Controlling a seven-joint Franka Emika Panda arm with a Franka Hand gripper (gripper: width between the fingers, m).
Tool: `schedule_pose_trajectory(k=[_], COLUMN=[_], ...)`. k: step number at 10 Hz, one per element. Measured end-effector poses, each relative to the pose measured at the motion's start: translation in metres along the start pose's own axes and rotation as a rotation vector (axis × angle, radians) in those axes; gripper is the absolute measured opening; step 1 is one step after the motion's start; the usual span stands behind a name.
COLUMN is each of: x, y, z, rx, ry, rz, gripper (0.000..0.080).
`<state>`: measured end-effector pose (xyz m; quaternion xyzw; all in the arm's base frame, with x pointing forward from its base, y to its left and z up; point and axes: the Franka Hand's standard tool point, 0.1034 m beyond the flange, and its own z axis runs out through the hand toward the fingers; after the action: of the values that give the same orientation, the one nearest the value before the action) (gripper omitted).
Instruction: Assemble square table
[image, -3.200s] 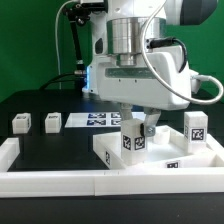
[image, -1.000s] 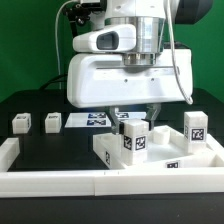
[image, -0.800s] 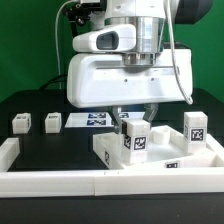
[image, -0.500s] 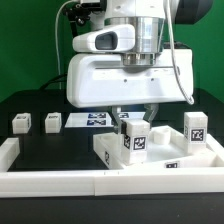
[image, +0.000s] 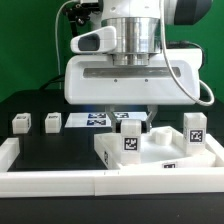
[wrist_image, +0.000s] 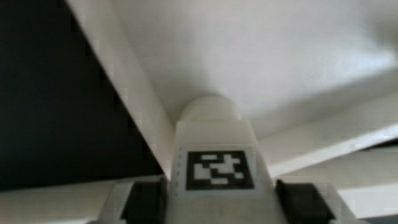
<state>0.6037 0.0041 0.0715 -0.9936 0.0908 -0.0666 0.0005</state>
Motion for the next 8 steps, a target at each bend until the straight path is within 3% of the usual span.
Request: schedule_pose_trajectory(k=[8], x=[0.0007], y=[-0.0056], z=[-0.0002], rx=[0.018], ry=[0.007], rz=[0.646], gripper=[0.0291])
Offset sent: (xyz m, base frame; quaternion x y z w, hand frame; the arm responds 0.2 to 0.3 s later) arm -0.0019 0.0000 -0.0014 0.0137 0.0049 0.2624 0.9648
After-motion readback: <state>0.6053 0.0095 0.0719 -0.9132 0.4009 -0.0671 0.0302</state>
